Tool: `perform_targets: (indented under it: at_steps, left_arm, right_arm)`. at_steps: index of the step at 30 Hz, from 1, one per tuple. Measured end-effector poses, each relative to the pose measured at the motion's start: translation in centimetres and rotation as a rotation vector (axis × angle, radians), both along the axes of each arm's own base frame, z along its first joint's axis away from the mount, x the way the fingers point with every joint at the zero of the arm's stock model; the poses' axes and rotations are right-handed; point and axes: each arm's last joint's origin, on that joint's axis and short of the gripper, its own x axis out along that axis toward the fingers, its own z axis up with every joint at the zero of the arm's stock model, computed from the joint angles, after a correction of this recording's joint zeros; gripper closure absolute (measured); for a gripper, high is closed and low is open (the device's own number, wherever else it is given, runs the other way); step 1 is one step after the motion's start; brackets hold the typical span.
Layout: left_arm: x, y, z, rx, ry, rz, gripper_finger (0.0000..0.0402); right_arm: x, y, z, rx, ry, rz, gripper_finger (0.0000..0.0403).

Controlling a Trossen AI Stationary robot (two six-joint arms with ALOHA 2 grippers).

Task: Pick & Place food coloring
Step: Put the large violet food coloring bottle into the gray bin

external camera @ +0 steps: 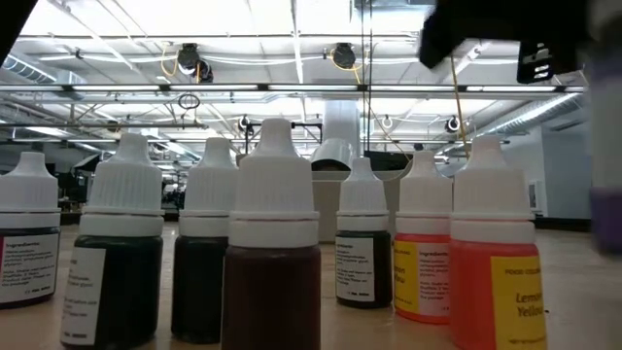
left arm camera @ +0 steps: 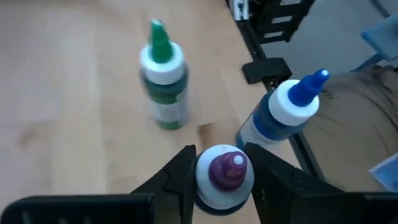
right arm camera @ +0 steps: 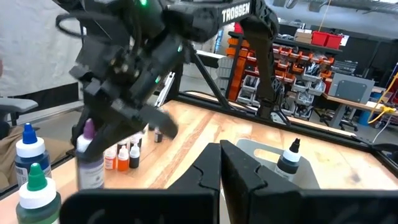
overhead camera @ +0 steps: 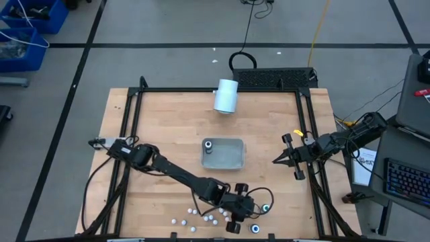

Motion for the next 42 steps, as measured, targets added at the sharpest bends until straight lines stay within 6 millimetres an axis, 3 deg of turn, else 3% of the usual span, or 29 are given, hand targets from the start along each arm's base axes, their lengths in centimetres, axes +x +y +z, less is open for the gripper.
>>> perform_targets:
  at_steps: [5,12,19,29,33,37,42]
  left_arm:
    - [-2.0,0.3,3.1,0.114,0.007,0.085,0.0280]
    - [-6.0,1.7,9.7,0.246,-0.031,0.191,0.0280]
    - [-9.4,1.9,12.4,0.402,-0.038,0.301,0.0280]
    - [-10.2,3.2,10.8,0.499,0.053,0.393,0.0280]
    - [-10.5,5.2,10.7,0.465,0.026,0.428,0.0280]
    - [-11.5,7.5,10.7,0.326,-0.069,0.371,0.0280]
    - [-14.6,11.2,8.9,0.189,-0.179,0.467,0.0280]
  right_arm:
    - [0.0,0.0,-0.1,-0.003,0.006,0.000,0.0403]
    - [0.0,0.0,-0.1,-0.002,0.007,0.001,0.0403]
    - [0.0,0.0,-0.2,-0.009,0.015,0.000,0.0403]
    - [0.0,0.0,-0.1,-0.008,0.013,0.000,0.0403]
    - [0.0,0.0,-0.1,-0.008,0.013,0.001,0.0403]
    - [0.0,0.0,-0.2,-0.012,0.015,0.002,0.0403]
    - [0.0,0.0,-0.2,-0.017,0.015,0.000,0.0403]
